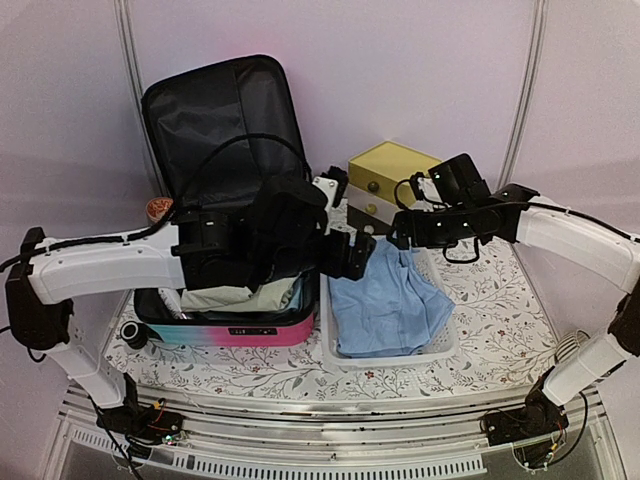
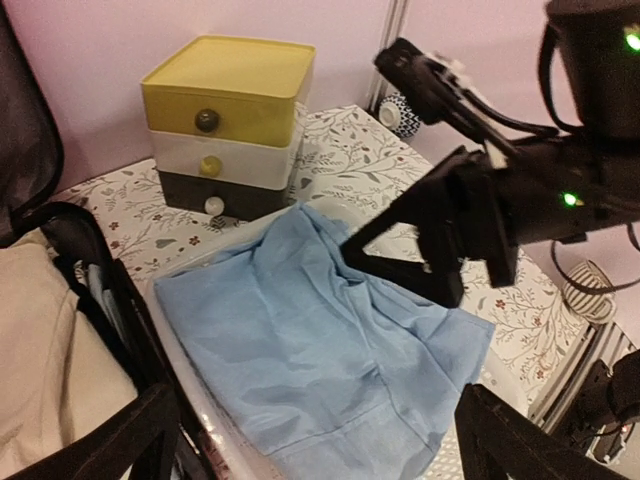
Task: Open, take out, and arrange the luggage
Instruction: Place the clothes in the bin, then adjust the clothes in the bin.
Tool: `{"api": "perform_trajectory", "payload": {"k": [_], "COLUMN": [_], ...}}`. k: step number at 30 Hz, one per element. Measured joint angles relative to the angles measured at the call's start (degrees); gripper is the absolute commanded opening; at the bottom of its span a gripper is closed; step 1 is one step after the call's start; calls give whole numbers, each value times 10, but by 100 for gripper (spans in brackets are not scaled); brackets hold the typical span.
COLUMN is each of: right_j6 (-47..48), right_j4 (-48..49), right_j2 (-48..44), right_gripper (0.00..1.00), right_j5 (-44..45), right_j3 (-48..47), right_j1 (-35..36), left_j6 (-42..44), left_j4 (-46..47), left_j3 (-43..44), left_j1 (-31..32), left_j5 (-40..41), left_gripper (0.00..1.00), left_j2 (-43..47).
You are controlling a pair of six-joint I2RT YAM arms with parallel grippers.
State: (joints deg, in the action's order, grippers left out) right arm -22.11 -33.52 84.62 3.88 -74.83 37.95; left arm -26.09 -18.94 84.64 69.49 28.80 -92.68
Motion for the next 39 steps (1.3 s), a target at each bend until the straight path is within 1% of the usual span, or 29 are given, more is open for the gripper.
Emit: {"api": "perform_trajectory", "payload": {"k": [2, 6, 9, 10, 11, 12, 13, 14, 16, 17, 18, 19, 20, 24, 28, 34, 39], "right_j6": [-3, -10, -14, -17, -19, -21, -24, -24, -27, -28, -29, -32, -38, -45, -53, -64, -69], "right_j4": [0, 0, 0, -1, -1, -1, -2, -2, -6, -8, -9, -10, -12, -14, -11, 15, 45], "right_j2": [-3, -5, -5, -5, -5, -5, -5, -5, -5, -5, -5, -5, -5, 0, 27, 95, 139], "right_gripper": [83, 80, 77, 75, 71, 64, 54, 39, 15, 6, 4, 3, 3, 2, 2, 2, 2], "right_j5": [-1, -2, -3, -5, -6, -8, -9, -11, -13, -15, -14, -15, -14, -5, 19, 48, 53], "right_j3": [0, 5, 11, 14, 15, 18, 20, 22, 25, 26, 28, 30, 32, 40, 38, 7, -17], "right_j1": [12, 30, 41, 45, 48, 52, 55, 57, 61, 63, 64, 64, 64, 64, 64, 55, 21], "left_j6": [0, -1, -2, -3, -2, 0, -1, 1, 1, 4, 6, 9, 12, 19, 22, 18, 14], "left_j4": [1, 4, 10, 12, 13, 16, 17, 19, 24, 26, 28, 28, 29, 7, -32, -58, -58], "left_j3": [-28, -79, -107, -114, -118, -121, -123, -123, -122, -119, -113, -106, -96, -51, 25, 85, 120], "left_j1": [-17, -44, -56, -59, -60, -61, -62, -62, -63, -64, -64, -65, -65, -66, -66, -82, -112], "left_j5": [-1, -20, -38, -44, -51, -60, -69, -78, -97, -106, -115, -124, -132, -138, -106, -77, -79], "left_gripper": [98, 87, 72, 67, 61, 56, 50, 43, 28, 21, 13, 2, 0, 0, 0, 0, 0], "left_j2": [25, 66, 84, 87, 88, 88, 87, 86, 79, 72, 61, 48, 29, -43, -123, -186, -241]}}
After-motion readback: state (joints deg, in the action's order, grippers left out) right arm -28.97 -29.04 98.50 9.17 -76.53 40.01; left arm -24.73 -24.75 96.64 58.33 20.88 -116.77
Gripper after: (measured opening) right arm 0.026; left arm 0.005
